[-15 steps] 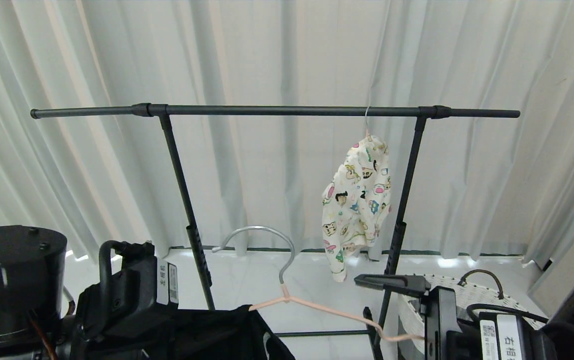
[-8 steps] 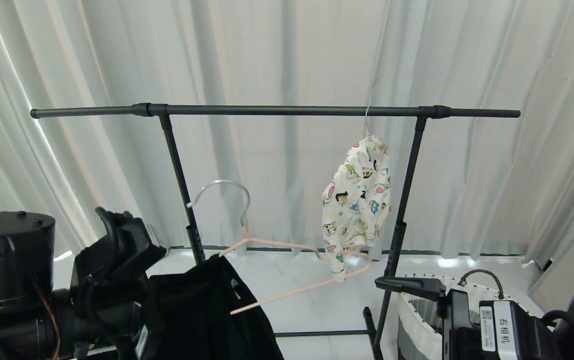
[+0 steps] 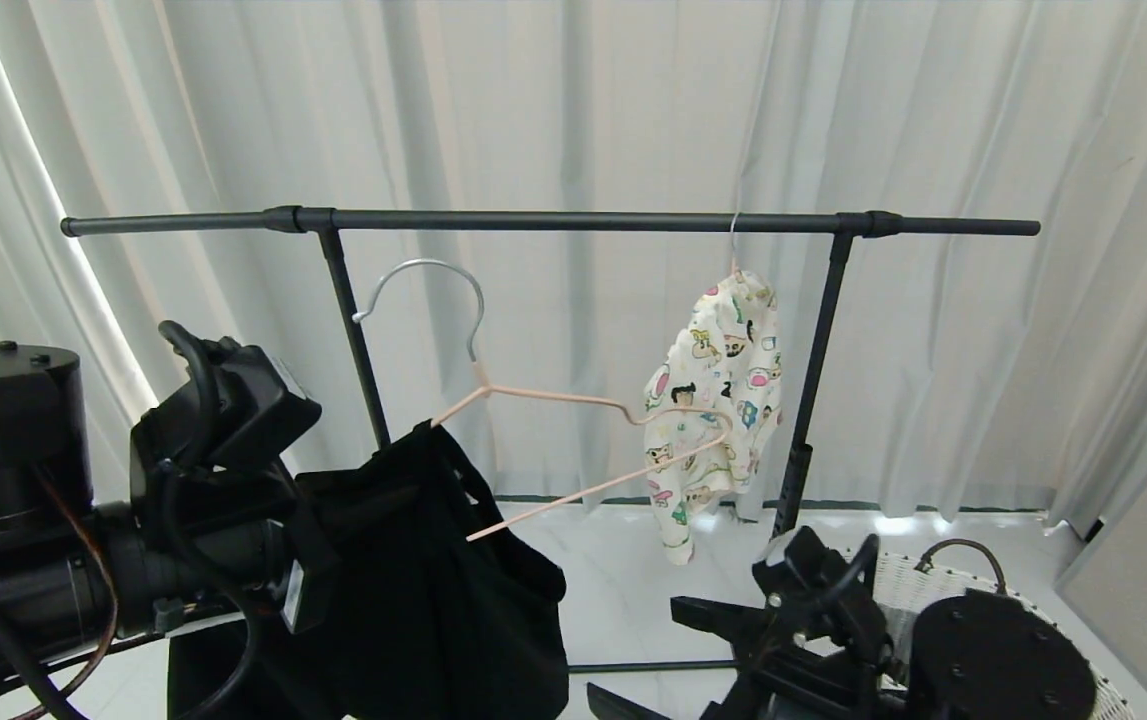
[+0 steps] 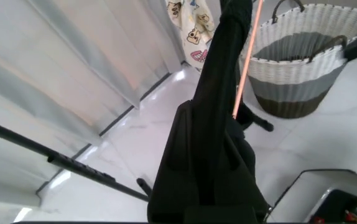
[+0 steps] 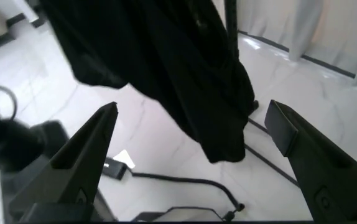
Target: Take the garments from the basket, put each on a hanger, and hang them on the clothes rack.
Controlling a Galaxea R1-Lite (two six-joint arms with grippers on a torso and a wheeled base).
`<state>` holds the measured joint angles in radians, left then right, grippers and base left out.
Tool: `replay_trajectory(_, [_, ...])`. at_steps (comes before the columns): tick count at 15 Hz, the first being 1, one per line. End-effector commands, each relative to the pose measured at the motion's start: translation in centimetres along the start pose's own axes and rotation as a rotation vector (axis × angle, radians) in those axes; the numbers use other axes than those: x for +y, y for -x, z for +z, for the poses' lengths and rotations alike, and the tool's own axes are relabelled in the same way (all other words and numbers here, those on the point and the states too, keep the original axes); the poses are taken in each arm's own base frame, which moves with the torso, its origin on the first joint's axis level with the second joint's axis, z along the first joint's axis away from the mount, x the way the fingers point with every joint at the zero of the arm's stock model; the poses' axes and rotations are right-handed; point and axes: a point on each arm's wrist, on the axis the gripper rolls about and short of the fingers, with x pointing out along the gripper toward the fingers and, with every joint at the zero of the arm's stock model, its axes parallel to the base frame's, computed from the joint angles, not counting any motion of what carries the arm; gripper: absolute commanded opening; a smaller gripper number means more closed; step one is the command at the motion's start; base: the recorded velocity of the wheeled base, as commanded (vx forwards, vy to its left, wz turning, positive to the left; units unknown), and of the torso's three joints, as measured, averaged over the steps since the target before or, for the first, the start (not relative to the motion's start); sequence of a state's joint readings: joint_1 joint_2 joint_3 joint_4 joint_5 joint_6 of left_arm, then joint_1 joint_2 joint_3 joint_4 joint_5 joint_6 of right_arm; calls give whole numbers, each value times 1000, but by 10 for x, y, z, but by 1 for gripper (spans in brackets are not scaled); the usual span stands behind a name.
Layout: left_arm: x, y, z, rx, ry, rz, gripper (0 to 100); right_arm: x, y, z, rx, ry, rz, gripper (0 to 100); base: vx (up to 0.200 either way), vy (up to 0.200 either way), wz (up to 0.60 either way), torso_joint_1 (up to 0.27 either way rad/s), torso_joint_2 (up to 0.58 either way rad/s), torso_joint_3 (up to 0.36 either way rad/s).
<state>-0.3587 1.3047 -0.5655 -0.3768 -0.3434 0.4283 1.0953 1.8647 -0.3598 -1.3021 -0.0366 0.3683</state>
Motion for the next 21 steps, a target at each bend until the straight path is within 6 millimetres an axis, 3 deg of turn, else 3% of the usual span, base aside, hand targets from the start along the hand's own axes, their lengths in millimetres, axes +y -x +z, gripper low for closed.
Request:
replay_trajectory(1, [-4,0,0,-3,-7,-19,0,-8,-38,-17,30,-10,-66,100,0,0,0,0,0,0])
replay_trajectory(4, [-7,2,5,-25,-20,-30,0,-19,-48,-23,28,-12,-142,100,0,0,0,0,0,0])
replay_trajectory(12, [-16,3,10,-47,-35,-64,0,-33,-47,-35,66,31,-265,100,0,0,0,0,0,0])
replay_trajectory(16, [-18,2,-2,22,-28,-6,0,-71,-41,-22,35,100,-435,100,0,0,0,0,0,0])
replay_trajectory(21, [-18,3,-16,79,-3,25,0,-114,-19,15,-59,142,-600,100,0,0,0,0,0,0])
